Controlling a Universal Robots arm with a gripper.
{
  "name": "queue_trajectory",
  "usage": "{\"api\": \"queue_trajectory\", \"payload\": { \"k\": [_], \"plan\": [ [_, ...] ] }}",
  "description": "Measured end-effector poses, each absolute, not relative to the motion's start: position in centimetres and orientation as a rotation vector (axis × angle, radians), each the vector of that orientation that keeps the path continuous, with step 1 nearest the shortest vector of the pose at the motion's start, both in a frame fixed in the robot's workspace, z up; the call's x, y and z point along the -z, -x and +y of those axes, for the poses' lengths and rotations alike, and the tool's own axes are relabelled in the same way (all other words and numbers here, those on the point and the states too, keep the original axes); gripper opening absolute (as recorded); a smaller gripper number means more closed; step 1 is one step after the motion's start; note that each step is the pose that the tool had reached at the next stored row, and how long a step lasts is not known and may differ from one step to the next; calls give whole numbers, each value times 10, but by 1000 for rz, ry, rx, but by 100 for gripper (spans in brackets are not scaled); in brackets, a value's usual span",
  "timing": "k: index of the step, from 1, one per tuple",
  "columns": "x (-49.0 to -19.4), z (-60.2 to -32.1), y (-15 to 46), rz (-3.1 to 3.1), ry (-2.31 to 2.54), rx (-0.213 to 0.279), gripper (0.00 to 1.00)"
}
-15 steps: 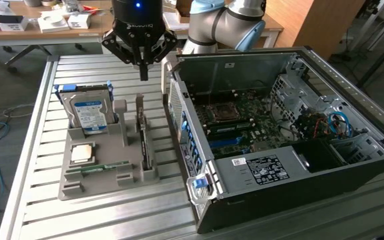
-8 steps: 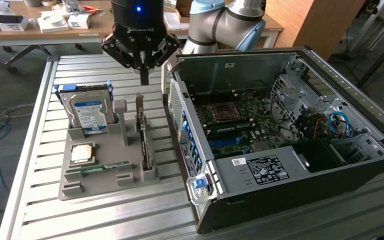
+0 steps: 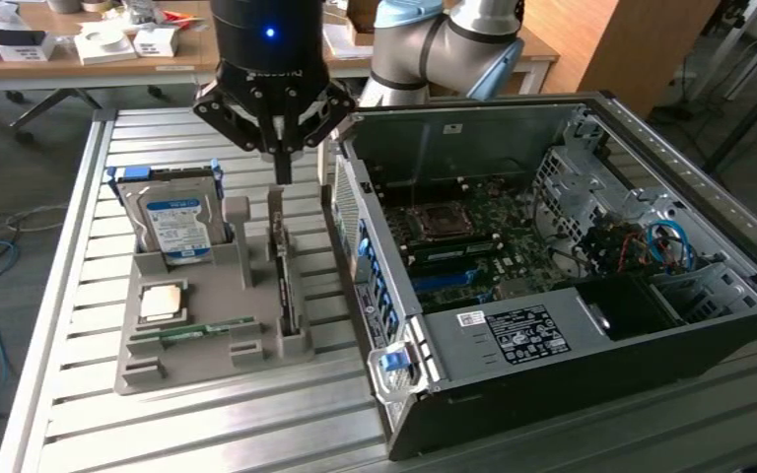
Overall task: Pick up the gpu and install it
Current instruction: 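Reach for the gpu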
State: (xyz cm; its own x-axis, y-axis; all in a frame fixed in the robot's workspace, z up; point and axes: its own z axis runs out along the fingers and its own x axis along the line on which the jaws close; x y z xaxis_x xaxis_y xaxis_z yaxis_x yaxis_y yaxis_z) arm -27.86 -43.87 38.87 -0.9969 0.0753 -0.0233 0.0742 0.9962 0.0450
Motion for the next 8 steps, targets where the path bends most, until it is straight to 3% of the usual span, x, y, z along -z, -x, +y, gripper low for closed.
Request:
{"api": "queue_trajectory", "payload": {
  "k": [8],
  "plan": [
    [-388,-451,284,3114,-117,-69,11]
  ]
}}
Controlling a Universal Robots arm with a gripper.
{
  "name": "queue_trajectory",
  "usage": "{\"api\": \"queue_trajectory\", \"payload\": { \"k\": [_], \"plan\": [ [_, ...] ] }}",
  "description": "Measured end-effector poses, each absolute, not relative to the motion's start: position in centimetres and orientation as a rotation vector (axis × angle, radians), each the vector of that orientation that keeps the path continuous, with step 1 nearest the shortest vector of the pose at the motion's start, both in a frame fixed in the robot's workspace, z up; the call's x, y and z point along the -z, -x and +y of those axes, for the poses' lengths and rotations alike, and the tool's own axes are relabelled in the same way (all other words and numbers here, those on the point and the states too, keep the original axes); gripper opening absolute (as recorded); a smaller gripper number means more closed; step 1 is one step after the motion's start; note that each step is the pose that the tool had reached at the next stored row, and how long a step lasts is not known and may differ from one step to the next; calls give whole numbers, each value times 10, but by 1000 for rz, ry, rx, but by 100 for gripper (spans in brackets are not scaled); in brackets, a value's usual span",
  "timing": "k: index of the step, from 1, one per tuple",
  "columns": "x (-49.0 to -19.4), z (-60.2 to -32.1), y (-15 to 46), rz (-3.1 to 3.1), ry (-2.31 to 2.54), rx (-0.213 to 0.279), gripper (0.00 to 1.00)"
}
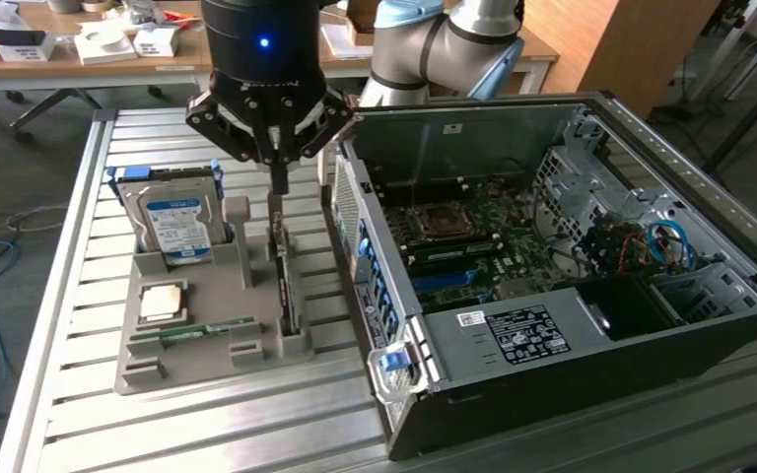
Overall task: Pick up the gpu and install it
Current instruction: 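Reach for the gpu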
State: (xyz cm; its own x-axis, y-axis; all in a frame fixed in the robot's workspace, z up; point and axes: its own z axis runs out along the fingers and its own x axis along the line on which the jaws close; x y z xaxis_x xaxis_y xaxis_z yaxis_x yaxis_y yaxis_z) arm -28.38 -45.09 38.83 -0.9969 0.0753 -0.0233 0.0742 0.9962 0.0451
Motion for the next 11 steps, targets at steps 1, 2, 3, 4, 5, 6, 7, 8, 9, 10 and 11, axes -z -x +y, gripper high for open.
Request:
{"api": "queue_trajectory", "payload": {
  "k": [1,2,3,4,5,6,7,8,9,10,11],
  "plan": [
    [-388,-451,285,3114,-117,-69,11],
    [-388,-451,287,3114,-117,-69,11],
    [-388,-451,289,3114,-117,-69,11],
    [-388,-451,290,3114,-117,-69,11],
    [-388,-451,291,3114,-117,-69,11],
    [-388,-451,291,3114,-117,-69,11],
    [-388,-451,291,3114,-117,-69,11],
    [-388,-451,291,3114,-117,-69,11],
    [-387,-451,291,3114,-117,-69,11],
    [-386,-451,291,3114,-116,-69,11],
    [-385,-451,291,3114,-117,-69,11]
  ]
}}
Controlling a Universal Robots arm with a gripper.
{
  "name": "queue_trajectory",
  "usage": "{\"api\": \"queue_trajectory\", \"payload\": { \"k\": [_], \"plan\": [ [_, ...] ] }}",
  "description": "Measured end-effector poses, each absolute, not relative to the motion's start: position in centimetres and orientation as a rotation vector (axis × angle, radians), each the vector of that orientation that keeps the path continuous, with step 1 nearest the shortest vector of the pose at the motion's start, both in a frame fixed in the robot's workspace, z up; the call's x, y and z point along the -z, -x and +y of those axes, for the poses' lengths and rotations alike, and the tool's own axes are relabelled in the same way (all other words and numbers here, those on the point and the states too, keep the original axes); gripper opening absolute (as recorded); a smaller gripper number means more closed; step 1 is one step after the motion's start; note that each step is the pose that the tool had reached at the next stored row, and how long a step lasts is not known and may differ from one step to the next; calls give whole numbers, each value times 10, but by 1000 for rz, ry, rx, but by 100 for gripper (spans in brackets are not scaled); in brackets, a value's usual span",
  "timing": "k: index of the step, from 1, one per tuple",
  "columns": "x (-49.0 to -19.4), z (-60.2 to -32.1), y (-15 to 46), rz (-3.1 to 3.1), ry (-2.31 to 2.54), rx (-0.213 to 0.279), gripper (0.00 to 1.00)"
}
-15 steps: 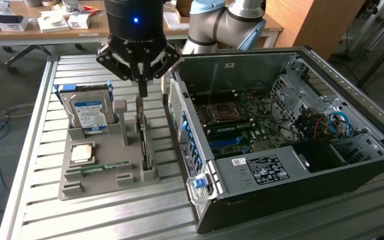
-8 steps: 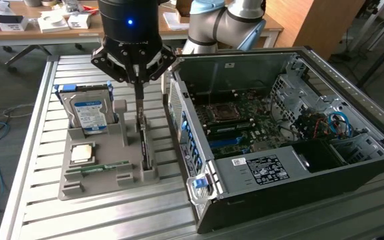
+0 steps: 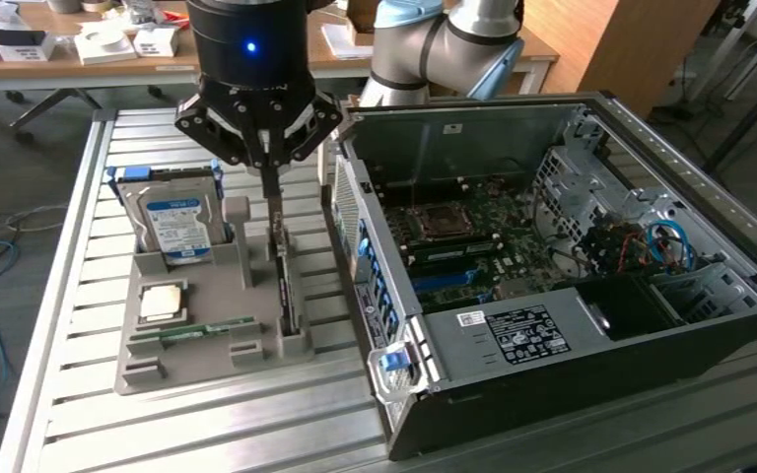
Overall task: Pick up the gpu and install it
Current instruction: 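Reach for the gpu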
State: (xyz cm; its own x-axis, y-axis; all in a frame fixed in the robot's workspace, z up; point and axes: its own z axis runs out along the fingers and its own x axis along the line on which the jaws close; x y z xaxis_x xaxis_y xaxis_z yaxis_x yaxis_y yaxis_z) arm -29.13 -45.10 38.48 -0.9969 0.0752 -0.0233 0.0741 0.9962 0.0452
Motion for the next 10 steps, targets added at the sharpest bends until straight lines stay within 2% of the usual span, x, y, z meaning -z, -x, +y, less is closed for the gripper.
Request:
{"api": "queue_trajectory", "payload": {
  "k": [10],
  "plan": [
    [-377,-451,291,3114,-117,-69,11]
  ]
}}
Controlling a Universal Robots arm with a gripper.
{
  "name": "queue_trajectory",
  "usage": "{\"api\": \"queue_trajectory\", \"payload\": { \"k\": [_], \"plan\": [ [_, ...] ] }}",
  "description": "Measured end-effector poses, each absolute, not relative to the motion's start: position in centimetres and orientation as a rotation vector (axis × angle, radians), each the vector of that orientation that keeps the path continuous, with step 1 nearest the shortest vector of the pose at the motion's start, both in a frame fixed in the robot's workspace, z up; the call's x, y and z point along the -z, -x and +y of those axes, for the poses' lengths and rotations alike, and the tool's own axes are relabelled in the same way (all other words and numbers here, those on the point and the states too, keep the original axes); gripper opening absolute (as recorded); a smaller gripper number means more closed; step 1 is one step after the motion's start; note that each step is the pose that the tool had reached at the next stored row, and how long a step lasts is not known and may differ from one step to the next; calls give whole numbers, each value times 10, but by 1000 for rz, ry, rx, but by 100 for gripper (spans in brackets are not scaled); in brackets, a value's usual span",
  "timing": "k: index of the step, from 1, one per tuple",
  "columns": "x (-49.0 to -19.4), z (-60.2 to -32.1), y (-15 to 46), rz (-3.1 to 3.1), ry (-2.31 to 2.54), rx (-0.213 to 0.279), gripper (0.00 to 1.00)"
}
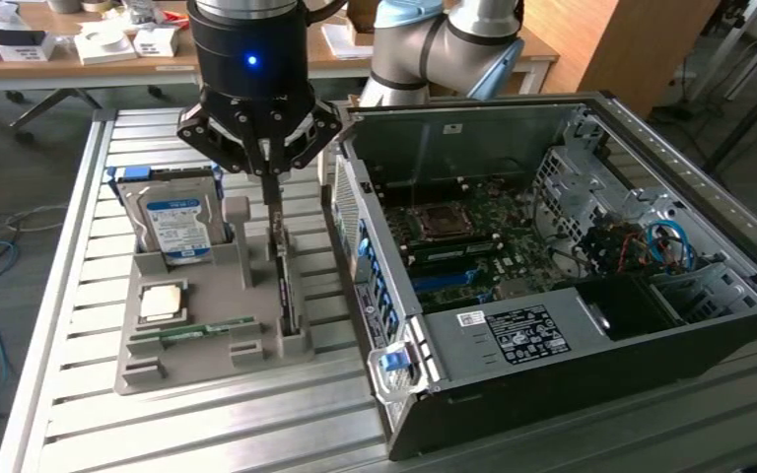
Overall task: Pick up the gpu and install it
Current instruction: 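Pick up the gpu and move the gpu toward the slot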
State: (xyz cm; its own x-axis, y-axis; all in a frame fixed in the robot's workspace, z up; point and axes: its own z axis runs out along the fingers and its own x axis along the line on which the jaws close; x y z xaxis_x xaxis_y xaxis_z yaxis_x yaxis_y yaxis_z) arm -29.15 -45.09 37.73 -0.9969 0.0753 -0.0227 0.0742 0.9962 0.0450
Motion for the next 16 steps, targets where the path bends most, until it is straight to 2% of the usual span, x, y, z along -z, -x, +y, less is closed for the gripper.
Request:
{"api": "queue_trajectory", "payload": {
  "k": [12,14,15,16],
  "plan": [
    [-377,-451,291,3114,-117,-69,11],
    [-377,-451,291,3114,-117,-69,23],
    [-377,-451,291,3114,-117,-69,23],
    [-377,-451,291,3114,-117,-69,29]
  ]
}}
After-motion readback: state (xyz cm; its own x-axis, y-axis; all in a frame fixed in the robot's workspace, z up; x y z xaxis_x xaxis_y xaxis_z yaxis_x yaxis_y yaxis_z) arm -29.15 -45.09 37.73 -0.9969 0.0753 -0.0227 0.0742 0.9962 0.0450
